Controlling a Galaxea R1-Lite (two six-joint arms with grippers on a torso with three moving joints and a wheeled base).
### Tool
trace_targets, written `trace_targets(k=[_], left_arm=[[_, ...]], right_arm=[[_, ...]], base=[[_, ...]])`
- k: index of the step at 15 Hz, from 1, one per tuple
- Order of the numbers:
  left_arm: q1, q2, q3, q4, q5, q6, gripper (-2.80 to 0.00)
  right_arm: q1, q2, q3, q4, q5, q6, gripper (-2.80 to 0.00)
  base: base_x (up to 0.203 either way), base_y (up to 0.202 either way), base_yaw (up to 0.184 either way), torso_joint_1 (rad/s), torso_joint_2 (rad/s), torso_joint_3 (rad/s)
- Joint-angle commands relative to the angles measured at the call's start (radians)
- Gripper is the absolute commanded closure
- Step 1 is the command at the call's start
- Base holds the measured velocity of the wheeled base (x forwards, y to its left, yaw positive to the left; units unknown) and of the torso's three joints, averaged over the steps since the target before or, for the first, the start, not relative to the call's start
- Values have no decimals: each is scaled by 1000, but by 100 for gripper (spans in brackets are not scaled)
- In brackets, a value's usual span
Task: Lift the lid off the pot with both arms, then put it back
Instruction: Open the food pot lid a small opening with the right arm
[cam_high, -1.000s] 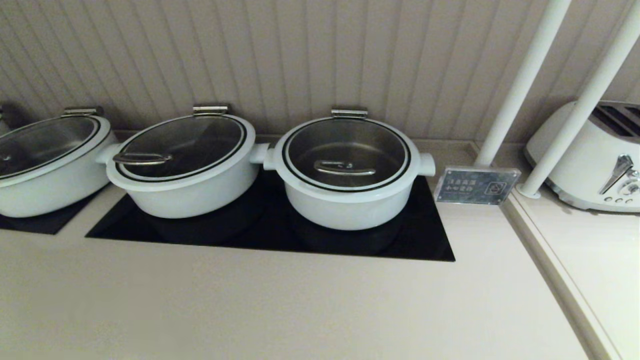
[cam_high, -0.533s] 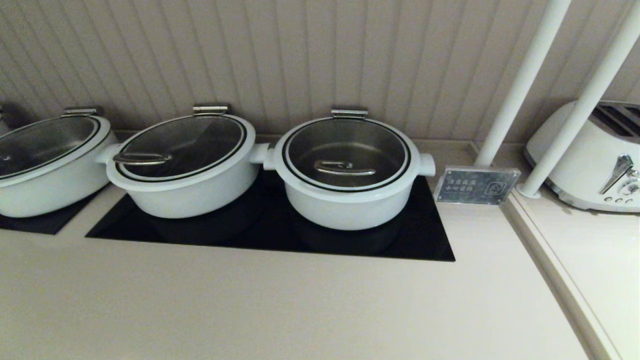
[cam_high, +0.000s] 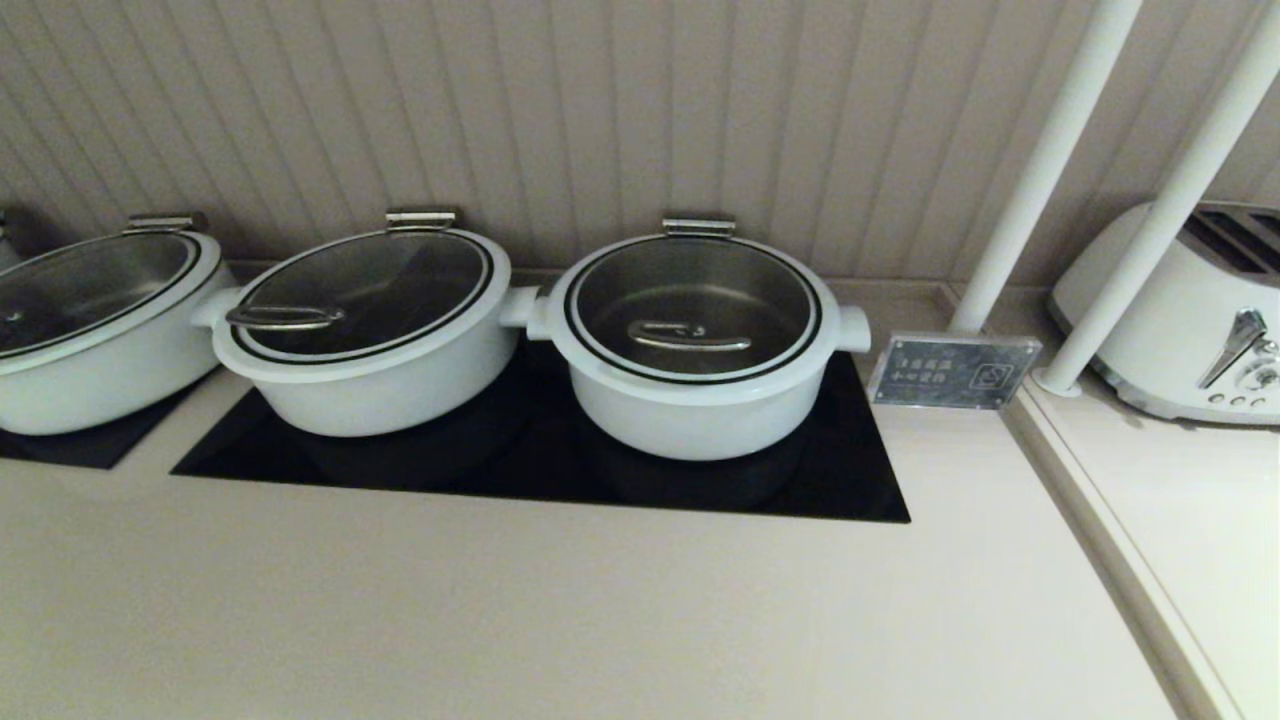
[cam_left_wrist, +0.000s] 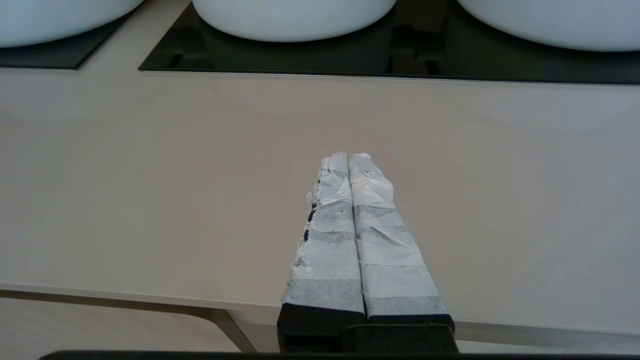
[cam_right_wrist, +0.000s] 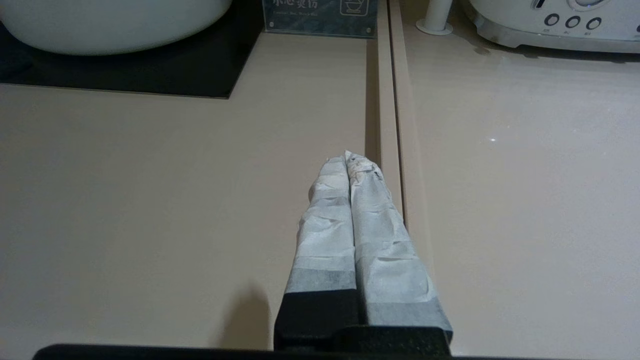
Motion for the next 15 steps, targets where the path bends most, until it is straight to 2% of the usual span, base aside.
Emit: trace_targets(k=[1, 7, 15], left_arm=[[0, 0, 0, 0, 0, 1, 0], [0, 0, 0, 0, 0, 1, 0], [0, 0, 0, 0, 0, 1, 0]], right_arm=[[0, 0, 0, -1, 0, 0, 0], [0, 0, 0, -1, 1, 0, 0], [1, 0, -20, -51, 37, -62, 0]], base=[[0, 0, 0, 0, 0, 0], [0, 0, 0, 0, 0, 0], [0, 0, 0, 0, 0, 0]])
